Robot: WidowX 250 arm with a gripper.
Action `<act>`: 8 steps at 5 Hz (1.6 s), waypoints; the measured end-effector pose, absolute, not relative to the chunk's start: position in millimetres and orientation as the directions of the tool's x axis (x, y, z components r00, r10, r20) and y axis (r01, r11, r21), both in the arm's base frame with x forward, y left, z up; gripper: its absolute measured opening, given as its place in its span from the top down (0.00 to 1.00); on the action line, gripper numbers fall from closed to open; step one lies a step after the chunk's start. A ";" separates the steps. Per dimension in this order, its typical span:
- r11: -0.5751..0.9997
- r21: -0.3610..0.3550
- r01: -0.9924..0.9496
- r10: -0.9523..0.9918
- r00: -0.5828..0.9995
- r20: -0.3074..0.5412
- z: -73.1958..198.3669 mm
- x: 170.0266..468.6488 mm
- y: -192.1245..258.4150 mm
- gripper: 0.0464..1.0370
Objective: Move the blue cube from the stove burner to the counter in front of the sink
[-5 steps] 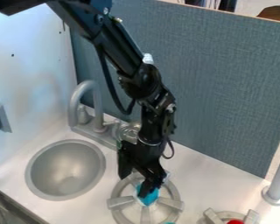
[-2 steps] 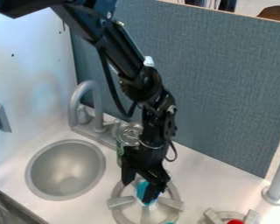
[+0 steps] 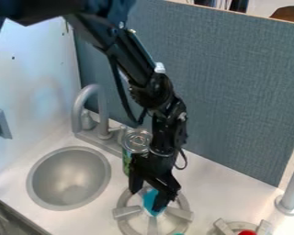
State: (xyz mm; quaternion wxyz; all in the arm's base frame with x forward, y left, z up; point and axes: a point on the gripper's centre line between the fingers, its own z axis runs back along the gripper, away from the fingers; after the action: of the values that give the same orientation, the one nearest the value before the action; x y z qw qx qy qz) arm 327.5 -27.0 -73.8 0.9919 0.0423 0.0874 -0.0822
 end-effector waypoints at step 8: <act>0.977 0.054 0.205 -0.189 0.958 -0.215 -39.0 284.3 -26.8 0.40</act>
State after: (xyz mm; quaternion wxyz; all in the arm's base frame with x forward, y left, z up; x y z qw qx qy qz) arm 284.3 -26.8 -39.0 0.9887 0.0378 0.1049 -0.0998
